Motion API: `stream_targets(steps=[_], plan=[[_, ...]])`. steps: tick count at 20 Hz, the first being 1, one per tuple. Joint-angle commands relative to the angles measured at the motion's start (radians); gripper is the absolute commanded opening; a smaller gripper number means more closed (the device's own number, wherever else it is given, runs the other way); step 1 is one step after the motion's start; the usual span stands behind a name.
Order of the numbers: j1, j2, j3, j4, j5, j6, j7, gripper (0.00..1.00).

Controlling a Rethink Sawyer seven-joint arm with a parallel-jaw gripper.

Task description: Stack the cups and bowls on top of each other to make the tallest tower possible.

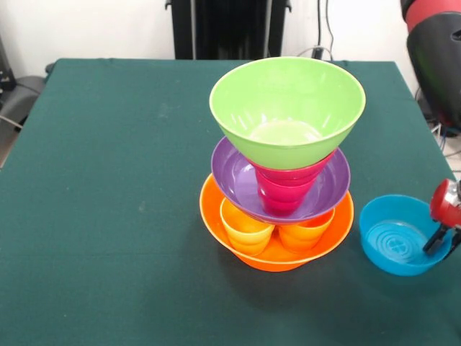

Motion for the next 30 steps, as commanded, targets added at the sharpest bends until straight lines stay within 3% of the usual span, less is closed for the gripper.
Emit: stream_targets(steps=[1, 7, 16, 25, 30], plan=[[0.034, 0.015, 0.109, 0.004, 0.057, 0.162, 0.138, 0.0], [0.035, 0.015, 0.09, -0.011, 0.097, 0.188, 0.15, 0.0], [0.135, -0.231, 0.072, 0.209, 0.017, 0.307, 0.132, 0.0], [0.145, -0.304, 0.053, 0.219, 0.008, 0.399, 0.126, 0.0], [0.146, -0.333, 0.034, 0.239, -0.031, 0.387, 0.091, 0.0]])
